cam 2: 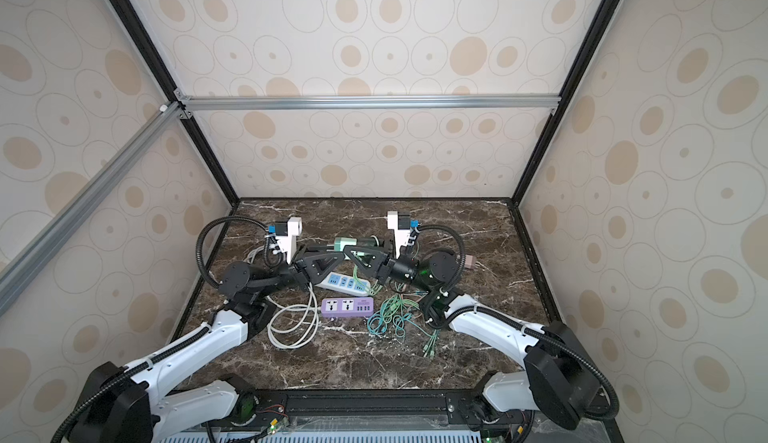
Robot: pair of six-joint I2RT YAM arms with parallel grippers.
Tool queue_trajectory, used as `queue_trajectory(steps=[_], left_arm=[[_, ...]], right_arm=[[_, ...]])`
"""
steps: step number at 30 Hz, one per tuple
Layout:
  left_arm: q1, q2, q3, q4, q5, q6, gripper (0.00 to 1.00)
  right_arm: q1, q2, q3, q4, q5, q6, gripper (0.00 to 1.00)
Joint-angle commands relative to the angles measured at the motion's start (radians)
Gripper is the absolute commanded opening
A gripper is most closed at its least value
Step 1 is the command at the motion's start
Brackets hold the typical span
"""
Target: Insert the plug
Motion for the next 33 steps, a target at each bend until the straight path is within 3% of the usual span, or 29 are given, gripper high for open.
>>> queue_trajectory(steps=[1,9,15,21,28,33], left_arm=[[-0.004,-0.003,0.016,0.034,0.029,0.003,0.0],[-0.004,-0.003,0.037,-0.045,0.02,0.055,0.0],[-0.003,0.007,0.049,-0.156,0.009,0.119,0.28],[0.0,-0.026,0.042,-0.381,-0.026,0.252,0.52],[0.016,-0.124,-0.014,-0.629,-0.199,0.38,0.62],[0.056,-0.159,-0.034,-0.853,-0.466,0.405,0.65]], right_arm=[[-0.006,-0.015,0.037,-0.004,-0.023,-0.001,0.32],[-0.006,-0.065,0.035,-0.123,-0.023,-0.063,0.12],[-0.009,-0.11,0.062,-0.316,0.021,-0.146,0.01],[-0.033,-0.15,0.141,-0.612,0.059,-0.302,0.0],[-0.049,-0.107,0.296,-0.964,0.104,-0.535,0.0],[-0.052,-0.004,0.433,-1.161,0.123,-0.697,0.0]])
